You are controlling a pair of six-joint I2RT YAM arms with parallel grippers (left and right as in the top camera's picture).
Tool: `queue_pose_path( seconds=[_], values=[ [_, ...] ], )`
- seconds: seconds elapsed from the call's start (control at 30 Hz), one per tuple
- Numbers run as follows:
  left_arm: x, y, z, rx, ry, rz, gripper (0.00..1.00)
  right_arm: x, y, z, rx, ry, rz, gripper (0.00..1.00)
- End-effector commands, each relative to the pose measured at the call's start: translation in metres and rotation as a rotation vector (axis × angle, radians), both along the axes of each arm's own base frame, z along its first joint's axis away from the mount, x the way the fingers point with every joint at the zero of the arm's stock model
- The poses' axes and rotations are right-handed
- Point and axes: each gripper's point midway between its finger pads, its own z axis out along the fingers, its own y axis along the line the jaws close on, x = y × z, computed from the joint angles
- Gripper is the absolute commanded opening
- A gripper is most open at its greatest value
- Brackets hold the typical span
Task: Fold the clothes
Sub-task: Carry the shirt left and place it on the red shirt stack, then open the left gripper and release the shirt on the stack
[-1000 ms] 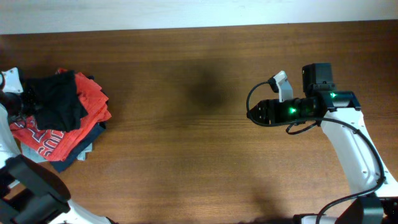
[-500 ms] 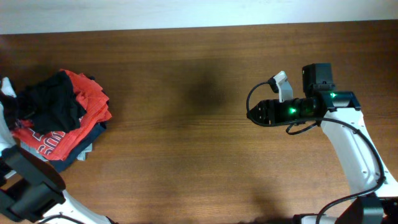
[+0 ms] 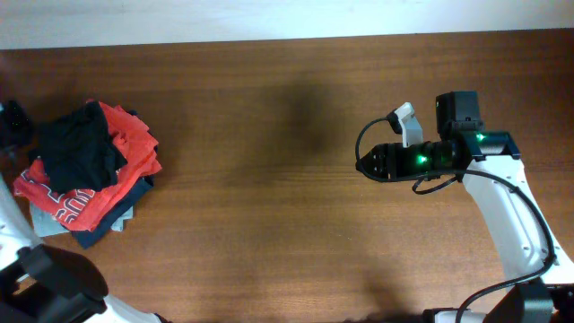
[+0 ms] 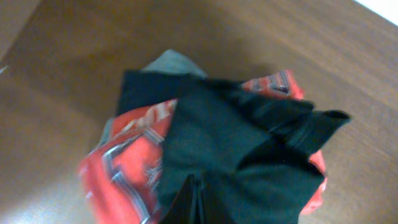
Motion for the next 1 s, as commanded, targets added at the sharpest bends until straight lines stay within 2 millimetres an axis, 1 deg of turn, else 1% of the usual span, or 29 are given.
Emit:
queue_pose_path(
  seconds=[0.0,0.13,0.2,0.27,0.33,0.37,0.43,0.47,0.53,0.57,0.6,0.67,0.7,0.73,0.77,0.83,0.87,0.97],
  values=[
    [0.017,-0.023,-0.048,0.018,0.088,-0.071,0.01,-0.001,-0.001,0.004,0.003,-0.005,-0.015,0.66],
    [0.026,-0.034,-0.110,0.053,0.172,-0.096,0.01,-0.001,0.000,0.005,0.004,-0.003,-0.017,0.66],
    [0.025,-0.036,-0.139,0.067,0.215,-0.091,0.01,-0.001,0.000,0.005,0.004,-0.006,-0.017,0.66],
    [0.019,-0.032,-0.165,0.084,0.259,-0.050,0.01,-0.001,-0.001,0.005,0.004,-0.005,-0.017,0.66],
    [0.016,-0.031,-0.179,0.082,0.283,-0.044,0.01,-0.001,-0.001,0.005,0.004,-0.005,-0.017,0.66],
    [0.016,-0.031,-0.183,0.079,0.290,-0.044,0.01,-0.001,-0.001,0.005,0.004,-0.006,-0.017,0.66],
    [0.016,-0.031,-0.183,0.078,0.290,-0.044,0.02,-0.001,-0.001,0.005,0.004,-0.006,-0.017,0.66],
    [0.017,-0.031,-0.179,0.080,0.284,-0.044,0.01,-0.001,-0.001,0.005,0.004,-0.005,-0.017,0.66],
    [0.018,-0.031,-0.164,0.084,0.270,-0.041,0.04,-0.001,0.000,0.005,0.007,0.001,-0.023,0.66],
    [0.019,-0.031,-0.140,0.092,0.249,-0.040,0.11,-0.001,0.000,0.005,0.011,0.012,-0.034,0.66],
    [0.019,-0.031,-0.124,0.099,0.234,-0.038,0.17,-0.001,0.000,0.005,0.011,0.011,-0.035,0.66],
    [0.018,-0.032,-0.088,0.116,0.198,-0.034,0.34,0.000,-0.001,0.008,0.010,0.001,-0.034,0.66],
    [0.016,-0.033,-0.067,0.124,0.176,-0.033,0.41,0.003,-0.001,0.012,0.009,-0.014,-0.034,0.66],
    [0.013,-0.036,-0.046,0.127,0.151,-0.035,0.46,0.005,-0.001,0.016,0.008,-0.029,-0.032,0.66],
    [0.009,-0.039,-0.029,0.126,0.131,-0.039,0.49,0.008,-0.002,0.023,0.001,-0.052,-0.035,0.66],
    [-0.002,-0.048,0.007,0.130,0.093,-0.059,0.50,0.015,-0.005,0.041,-0.022,-0.104,-0.045,0.66],
    [-0.009,-0.057,0.024,0.133,0.076,-0.107,0.50,0.018,-0.010,0.051,-0.055,-0.138,-0.060,0.66],
    [-0.030,-0.083,0.060,0.124,0.016,-0.219,0.50,0.025,-0.029,0.082,-0.178,-0.233,-0.123,0.68]
  ],
)
